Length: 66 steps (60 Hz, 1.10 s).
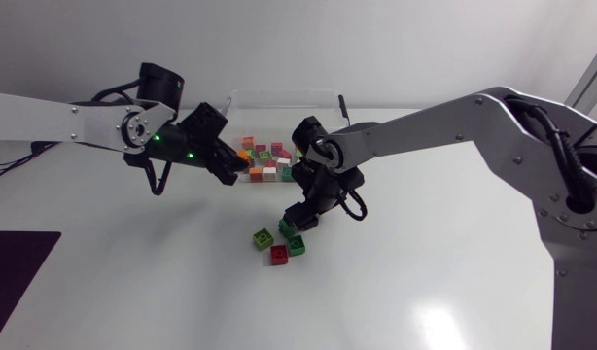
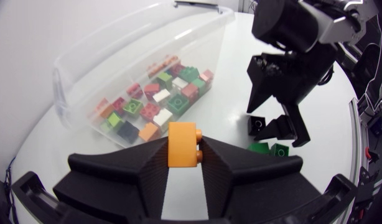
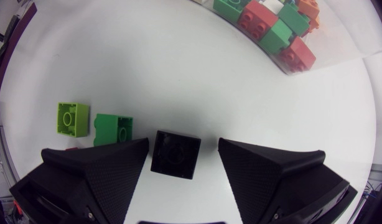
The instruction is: Place the duplo bricks in the container
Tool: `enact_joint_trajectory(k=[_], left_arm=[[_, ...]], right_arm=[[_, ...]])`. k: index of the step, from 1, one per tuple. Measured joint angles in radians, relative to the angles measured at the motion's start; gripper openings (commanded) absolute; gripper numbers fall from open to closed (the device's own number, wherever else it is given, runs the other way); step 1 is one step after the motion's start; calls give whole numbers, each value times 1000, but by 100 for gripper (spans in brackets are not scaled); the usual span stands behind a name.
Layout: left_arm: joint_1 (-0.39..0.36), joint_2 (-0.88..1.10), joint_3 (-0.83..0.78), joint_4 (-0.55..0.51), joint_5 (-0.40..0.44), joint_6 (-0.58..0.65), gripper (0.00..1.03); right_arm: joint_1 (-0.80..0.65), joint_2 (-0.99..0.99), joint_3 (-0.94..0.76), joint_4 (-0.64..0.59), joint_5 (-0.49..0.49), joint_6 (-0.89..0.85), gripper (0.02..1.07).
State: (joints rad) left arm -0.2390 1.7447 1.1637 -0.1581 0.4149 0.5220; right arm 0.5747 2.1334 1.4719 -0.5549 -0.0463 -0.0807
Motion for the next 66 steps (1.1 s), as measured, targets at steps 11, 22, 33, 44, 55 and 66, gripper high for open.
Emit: enact_joint_trajectory(k=[11,22,33,44,55,66], left_arm=[[6,-69,0,83,0,-60,25],[7,-75,0,154,0,-139,25],[7,-66,55,193,-4,-214,25],[0,6,177,211,-49,-261,25],[-22,139,309,212,-112,-282,27],[-35,254,439,190,-186,-287,72]], right_arm=[[1,3,0,-4,7,4,32],[1,-2,-1,-17,7,3,31],[0,-73,-31,-32,2,3,31],[-11,-211,-47,-52,-3,-2,31],[-29,-322,-47,-56,-5,-23,31],[-45,-385,-45,-56,-24,-40,31]])
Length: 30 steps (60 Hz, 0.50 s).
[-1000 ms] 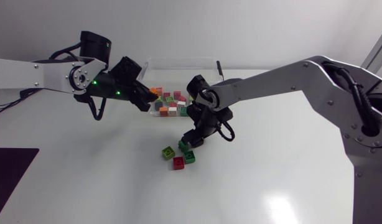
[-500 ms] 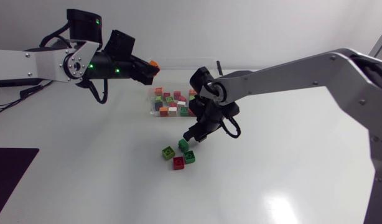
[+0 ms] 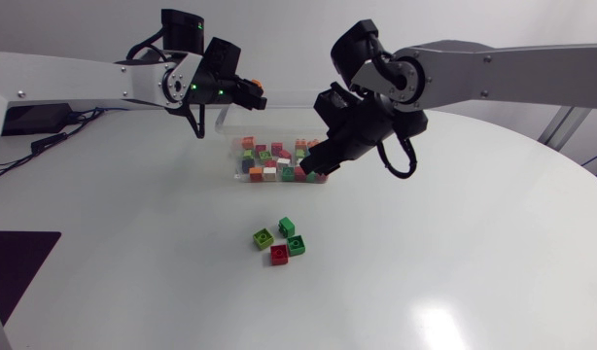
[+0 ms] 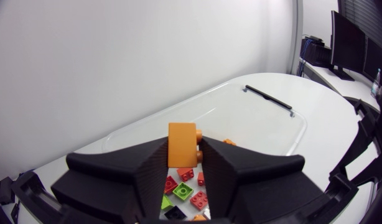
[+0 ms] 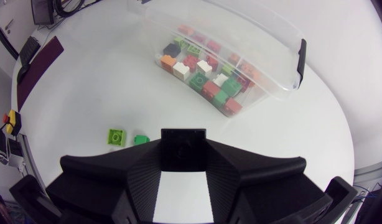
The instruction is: Place the duplo bricks in the container
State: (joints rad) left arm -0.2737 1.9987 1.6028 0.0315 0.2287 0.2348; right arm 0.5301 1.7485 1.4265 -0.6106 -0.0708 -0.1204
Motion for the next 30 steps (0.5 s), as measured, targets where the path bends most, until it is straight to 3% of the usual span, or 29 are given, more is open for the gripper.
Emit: enact_joint_trajectory(k=[3,7,18,30], left_arm=[[0,17,24,-18,-5,0,87],[0,28,42,-40,-7,0,97],[3,-8,7,-63,-9,1,98],[18,-214,-128,-166,12,40,98]], right_arm=[[-5,-8,6,1,-11,-8,31],[-13,-10,23,6,-14,-12,31],[-24,-10,77,50,-29,-14,31],[-25,19,167,129,-30,-14,31]])
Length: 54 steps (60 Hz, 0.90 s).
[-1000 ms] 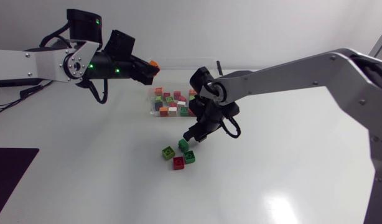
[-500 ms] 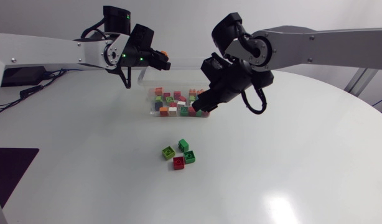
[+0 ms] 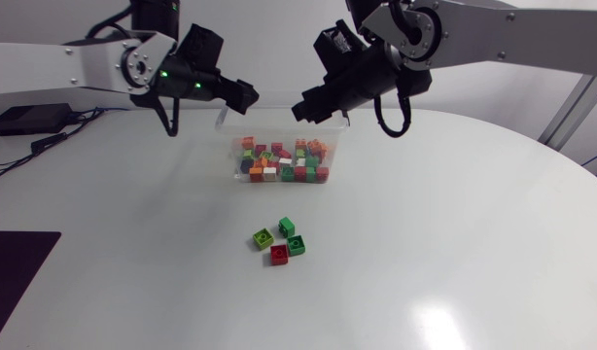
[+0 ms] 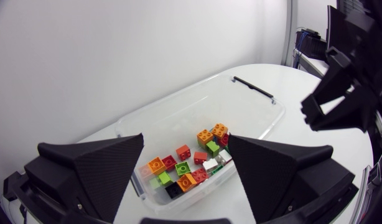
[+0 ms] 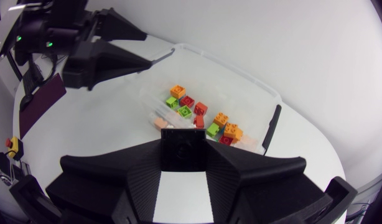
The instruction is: Place the duplo bricks in the container
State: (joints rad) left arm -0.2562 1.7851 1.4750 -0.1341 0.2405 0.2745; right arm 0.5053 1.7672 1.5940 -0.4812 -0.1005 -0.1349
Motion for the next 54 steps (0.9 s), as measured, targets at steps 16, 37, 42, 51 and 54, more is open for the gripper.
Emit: enact_joint_trajectory(k=[16,37,42,51,54], left_arm=[[13,-254,-219,-79,44,98,98],[-24,-322,-456,-120,69,206,98],[-60,-322,-495,-123,69,228,98],[-118,-284,-520,-138,64,254,98],[-135,-259,-521,-138,51,259,98]], right_arm=[[-8,125,108,83,0,0,31],[-17,345,298,126,0,0,57],[-30,385,334,126,5,0,92],[-52,378,332,115,19,-5,97],[-57,358,311,115,19,-8,97]])
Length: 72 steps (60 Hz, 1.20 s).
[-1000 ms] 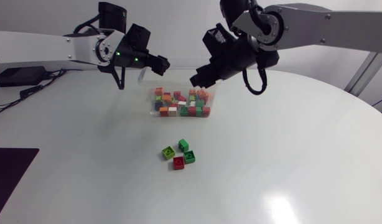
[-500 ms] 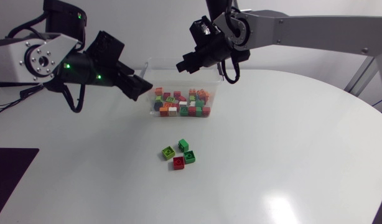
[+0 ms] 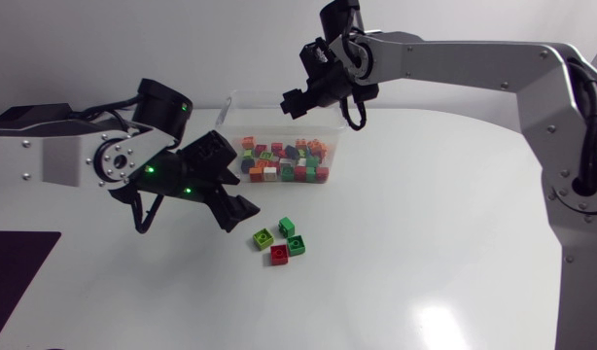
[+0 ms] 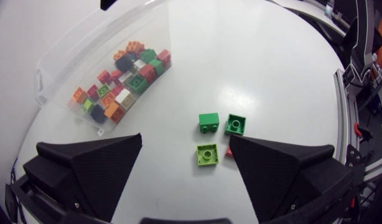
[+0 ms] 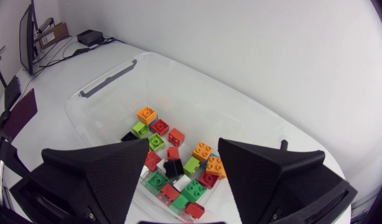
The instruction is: Place the duplo bricks in the container
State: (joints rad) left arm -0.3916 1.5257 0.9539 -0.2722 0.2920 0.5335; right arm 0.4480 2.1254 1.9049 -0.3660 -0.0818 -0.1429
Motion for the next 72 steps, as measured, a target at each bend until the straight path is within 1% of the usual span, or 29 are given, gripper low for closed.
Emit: enact_joint_trajectory(k=[10,20,29,39,44,51,53,57,58,60,61,65,66,72], left_arm=[[-48,95,-2,0,-63,18,98],[-75,185,-2,0,-115,18,98],[-76,250,6,0,-124,18,97],[-76,288,35,0,-130,18,96],[-76,319,61,1,-130,18,92],[-77,361,83,0,-130,18,79],[-77,373,90,1,-127,18,73],[-82,387,107,1,-126,18,65],[-83,391,111,1,-126,18,60],[-88,400,122,1,-125,18,55],[-90,403,128,1,-126,18,55],[-98,415,141,2,-124,18,33],[-99,418,144,2,-124,18,29],[-103,428,154,8,-118,18,26]], right_arm=[[-11,-139,-130,-4,-17,-20,97],[-11,-328,-274,-21,-43,-38,97],[-9,-473,-411,-52,-72,-50,97],[3,-560,-557,-86,-98,-82,97],[19,-597,-651,-89,-102,-98,97],[35,-627,-754,-95,-105,-121,96],[37,-632,-774,-97,-105,-128,96],[45,-640,-817,-100,-105,-153,96],[48,-640,-826,-101,-105,-159,96],[57,-645,-850,-105,-105,-182,96],[64,-647,-862,-104,-105,-200,96],[82,-652,-892,-105,-115,-252,97],[85,-652,-900,-106,-123,-269,97],[95,-647,-924,-106,-163,-370,97]])
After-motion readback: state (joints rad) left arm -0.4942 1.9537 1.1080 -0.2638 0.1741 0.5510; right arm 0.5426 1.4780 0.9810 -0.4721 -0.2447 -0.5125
